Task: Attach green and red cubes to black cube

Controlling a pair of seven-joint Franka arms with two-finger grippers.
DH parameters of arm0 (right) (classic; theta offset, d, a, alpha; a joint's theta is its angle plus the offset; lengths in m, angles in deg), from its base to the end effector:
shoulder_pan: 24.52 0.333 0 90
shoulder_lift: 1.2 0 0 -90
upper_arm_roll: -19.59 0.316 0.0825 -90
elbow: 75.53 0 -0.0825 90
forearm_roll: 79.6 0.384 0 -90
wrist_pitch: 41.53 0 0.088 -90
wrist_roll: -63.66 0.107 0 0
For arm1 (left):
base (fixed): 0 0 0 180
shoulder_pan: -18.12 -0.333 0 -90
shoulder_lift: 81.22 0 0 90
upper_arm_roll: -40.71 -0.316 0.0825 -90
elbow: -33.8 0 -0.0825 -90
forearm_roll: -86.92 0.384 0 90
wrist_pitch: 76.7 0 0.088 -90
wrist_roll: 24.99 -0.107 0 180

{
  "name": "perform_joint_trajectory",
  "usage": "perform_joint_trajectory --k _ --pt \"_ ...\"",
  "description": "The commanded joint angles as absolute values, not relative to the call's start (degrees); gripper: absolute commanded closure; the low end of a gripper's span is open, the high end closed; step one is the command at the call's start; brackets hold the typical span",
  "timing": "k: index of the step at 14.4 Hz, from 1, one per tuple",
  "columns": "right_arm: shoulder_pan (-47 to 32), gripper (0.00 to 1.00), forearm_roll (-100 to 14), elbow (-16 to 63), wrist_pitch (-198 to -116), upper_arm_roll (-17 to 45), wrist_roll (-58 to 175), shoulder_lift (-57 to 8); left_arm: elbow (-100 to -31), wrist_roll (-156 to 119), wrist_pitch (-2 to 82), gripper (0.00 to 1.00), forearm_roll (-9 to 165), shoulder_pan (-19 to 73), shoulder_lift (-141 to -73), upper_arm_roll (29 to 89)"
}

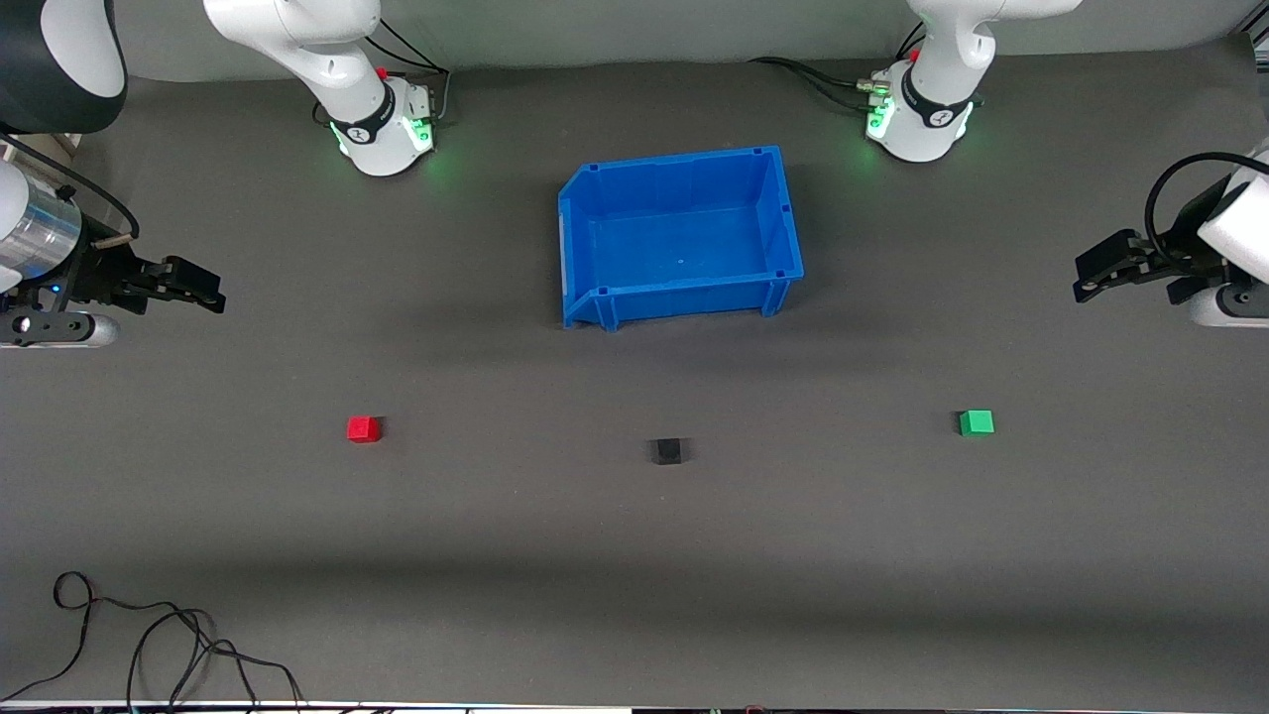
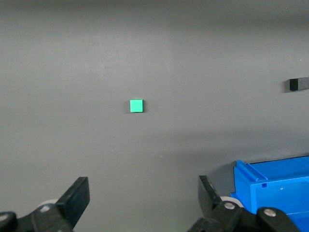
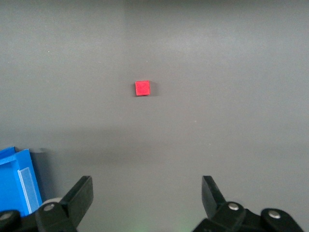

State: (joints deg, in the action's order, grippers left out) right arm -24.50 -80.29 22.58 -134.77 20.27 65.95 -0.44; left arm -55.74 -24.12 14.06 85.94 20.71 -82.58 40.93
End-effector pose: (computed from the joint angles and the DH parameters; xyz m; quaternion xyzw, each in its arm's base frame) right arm 0.5498 0.0055 0.5697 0.9992 -0.0133 -0.0357 0.0070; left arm 0.5622 -0.0294 0.6162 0.9998 -0.0168 -0.0015 0.0086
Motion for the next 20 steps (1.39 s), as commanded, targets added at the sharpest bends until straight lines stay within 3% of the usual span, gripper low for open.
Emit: perform_joint_trajectory --k 1,11,20 --pt "-23.99 0.0 -80.65 22.9 -134.78 19.76 64.98 0.03 -54.97 -24.56 13.12 0.0 86.57 20.58 -82.54 41.23" --pt "-23.99 0.0 -80.65 22.64 -134.78 19.76 65.07 -0.15 -54.96 -22.72 12.95 0.0 86.31 20.06 -82.62 40.89" --pt "-24.17 0.0 -80.21 23.16 -136.61 19.5 64.8 -0.32 -55.14 17.05 14.0 0.0 77.37 10.94 -84.47 40.8"
